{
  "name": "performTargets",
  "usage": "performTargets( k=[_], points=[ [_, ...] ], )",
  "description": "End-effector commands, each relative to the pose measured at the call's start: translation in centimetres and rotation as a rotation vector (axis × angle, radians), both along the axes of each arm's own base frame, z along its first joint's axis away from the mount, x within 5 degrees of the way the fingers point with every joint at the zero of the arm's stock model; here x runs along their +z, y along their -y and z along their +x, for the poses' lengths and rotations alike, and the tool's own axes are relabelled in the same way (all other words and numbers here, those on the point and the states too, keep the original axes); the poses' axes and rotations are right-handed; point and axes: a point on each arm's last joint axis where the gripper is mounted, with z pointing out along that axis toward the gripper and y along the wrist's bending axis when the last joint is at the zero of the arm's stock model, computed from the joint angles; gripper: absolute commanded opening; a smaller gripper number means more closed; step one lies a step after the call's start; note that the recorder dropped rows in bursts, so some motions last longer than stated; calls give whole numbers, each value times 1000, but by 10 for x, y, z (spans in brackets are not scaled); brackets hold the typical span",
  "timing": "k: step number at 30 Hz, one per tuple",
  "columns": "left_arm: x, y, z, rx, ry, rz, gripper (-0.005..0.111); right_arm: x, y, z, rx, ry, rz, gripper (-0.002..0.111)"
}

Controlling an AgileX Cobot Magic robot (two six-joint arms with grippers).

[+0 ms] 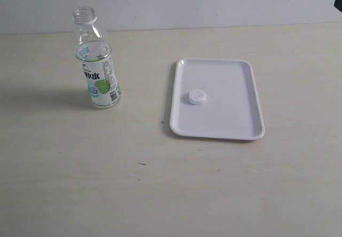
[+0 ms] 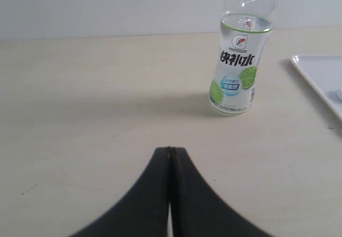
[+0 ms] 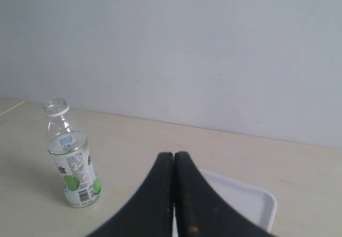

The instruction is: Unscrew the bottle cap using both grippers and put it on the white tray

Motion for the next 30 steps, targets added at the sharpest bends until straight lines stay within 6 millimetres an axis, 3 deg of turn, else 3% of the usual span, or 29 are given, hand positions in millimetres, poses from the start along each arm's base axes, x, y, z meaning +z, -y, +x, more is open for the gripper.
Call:
performTargets(
  k=[1,8,13,22,30],
  points=[
    [0,0,0,0,15,-14,0,0,1,-1,-8,12,-3,0],
    [0,0,0,0,15,-14,0,1,2,-7,22,42,-101,0],
    [0,0,0,0,15,-14,0,1,10,-45,59,44,-116,0],
    [0,0,0,0,15,-14,0,-24,32,-105,-187,288,-145,0],
    [0,0,0,0,15,-12,0,-30,33,-104,-204,284,-158,0]
  ],
)
